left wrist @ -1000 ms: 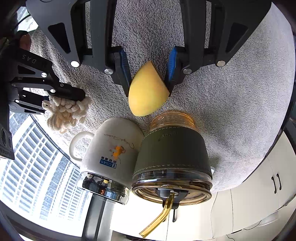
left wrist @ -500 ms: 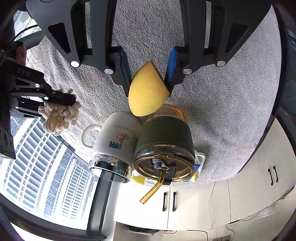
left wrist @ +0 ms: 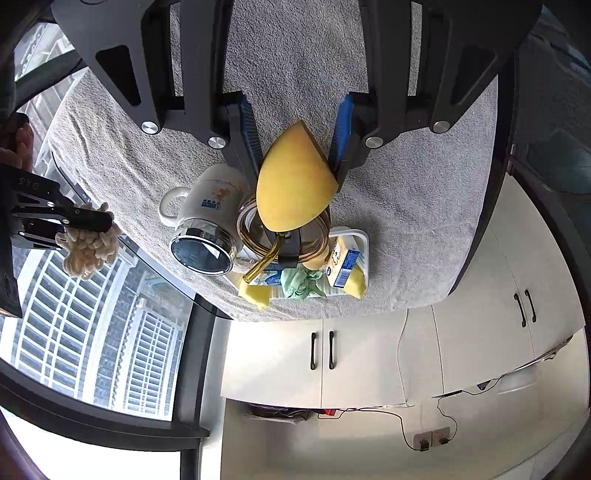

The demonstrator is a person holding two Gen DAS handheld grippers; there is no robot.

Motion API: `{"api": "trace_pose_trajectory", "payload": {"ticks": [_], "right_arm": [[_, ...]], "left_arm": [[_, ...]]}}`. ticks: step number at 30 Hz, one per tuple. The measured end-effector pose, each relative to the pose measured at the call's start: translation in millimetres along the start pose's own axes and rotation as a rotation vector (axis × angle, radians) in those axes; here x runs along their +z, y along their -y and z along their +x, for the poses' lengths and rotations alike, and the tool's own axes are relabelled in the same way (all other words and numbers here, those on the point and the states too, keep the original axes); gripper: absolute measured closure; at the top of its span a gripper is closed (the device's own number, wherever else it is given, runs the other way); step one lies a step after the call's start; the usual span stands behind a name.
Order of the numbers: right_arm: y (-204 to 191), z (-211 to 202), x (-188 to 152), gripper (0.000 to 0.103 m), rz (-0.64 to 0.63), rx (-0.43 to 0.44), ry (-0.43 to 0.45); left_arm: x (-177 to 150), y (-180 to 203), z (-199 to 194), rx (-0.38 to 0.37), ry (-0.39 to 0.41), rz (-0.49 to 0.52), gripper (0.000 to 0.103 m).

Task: Organize soft objects
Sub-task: 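Lift and carry the egg sponge and rope toy over the white tray with both tools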

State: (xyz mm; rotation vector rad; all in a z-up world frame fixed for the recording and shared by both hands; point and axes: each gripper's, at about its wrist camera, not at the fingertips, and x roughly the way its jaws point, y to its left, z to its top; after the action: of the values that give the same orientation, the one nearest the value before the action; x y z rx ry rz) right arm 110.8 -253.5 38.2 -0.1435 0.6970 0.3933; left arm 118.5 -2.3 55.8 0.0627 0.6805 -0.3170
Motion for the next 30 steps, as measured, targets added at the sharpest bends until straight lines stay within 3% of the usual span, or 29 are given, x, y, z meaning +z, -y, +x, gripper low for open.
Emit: {"api": "trace_pose_trajectory", "payload": {"ticks": [15, 30], "right_arm": [[20, -11, 82, 0.080, -0.100, -0.052, 0.095], [79, 50, 163, 0.080, -0.149, -0.091, 0.050]], "left_arm": [[73, -14, -4, 0.015, 0.065, 0.092, 0.071], [162, -37, 76, 0.030, 0.005, 0.173, 0.070]]}}
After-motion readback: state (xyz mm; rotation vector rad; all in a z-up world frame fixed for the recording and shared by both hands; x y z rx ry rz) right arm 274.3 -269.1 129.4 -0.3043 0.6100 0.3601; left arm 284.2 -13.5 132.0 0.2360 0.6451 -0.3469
